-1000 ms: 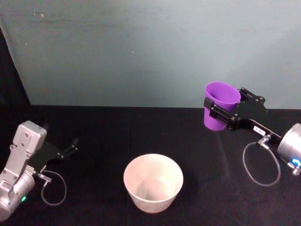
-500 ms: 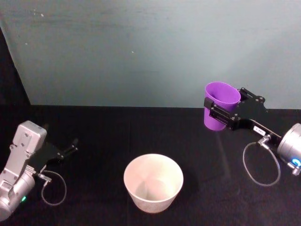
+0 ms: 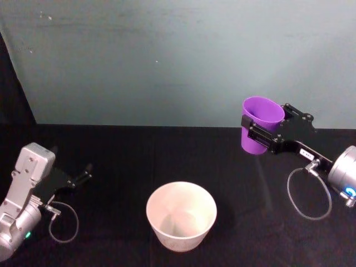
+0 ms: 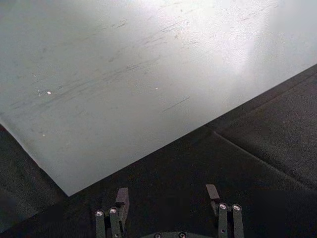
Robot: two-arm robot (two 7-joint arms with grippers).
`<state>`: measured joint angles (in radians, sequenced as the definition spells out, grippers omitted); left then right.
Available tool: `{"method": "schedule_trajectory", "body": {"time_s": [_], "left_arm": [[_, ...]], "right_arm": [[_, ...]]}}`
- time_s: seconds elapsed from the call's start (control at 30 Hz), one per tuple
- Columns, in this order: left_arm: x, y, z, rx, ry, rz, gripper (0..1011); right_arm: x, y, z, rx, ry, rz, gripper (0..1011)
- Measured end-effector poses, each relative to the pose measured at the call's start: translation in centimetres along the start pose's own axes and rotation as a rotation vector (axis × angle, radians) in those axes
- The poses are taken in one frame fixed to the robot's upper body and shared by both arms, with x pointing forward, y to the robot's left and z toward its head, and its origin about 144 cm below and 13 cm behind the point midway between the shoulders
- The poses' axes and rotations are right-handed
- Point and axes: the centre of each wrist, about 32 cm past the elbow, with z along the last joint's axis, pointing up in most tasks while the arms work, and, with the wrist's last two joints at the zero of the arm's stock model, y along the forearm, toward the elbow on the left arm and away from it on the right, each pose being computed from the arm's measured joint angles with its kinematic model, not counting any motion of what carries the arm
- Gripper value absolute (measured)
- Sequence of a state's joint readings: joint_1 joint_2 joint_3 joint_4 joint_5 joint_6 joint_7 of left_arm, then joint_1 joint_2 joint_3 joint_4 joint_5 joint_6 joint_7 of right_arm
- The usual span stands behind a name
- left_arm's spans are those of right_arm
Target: Pick up the cup and pour the mung beans from the cup into the bowl.
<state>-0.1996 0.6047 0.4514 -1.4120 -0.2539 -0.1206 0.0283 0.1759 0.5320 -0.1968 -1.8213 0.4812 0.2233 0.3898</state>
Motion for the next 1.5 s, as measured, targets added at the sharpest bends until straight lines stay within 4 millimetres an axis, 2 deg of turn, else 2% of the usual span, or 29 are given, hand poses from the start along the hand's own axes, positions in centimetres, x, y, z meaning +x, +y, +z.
{"method": "schedule_trajectory", "body": {"time_s": [1.5], "left_arm": [[0.0, 0.0, 0.0, 0.0, 0.0, 0.0, 1003]], "right_arm": [[0.0, 0.0, 0.0, 0.0, 0.0, 0.0, 723]]}}
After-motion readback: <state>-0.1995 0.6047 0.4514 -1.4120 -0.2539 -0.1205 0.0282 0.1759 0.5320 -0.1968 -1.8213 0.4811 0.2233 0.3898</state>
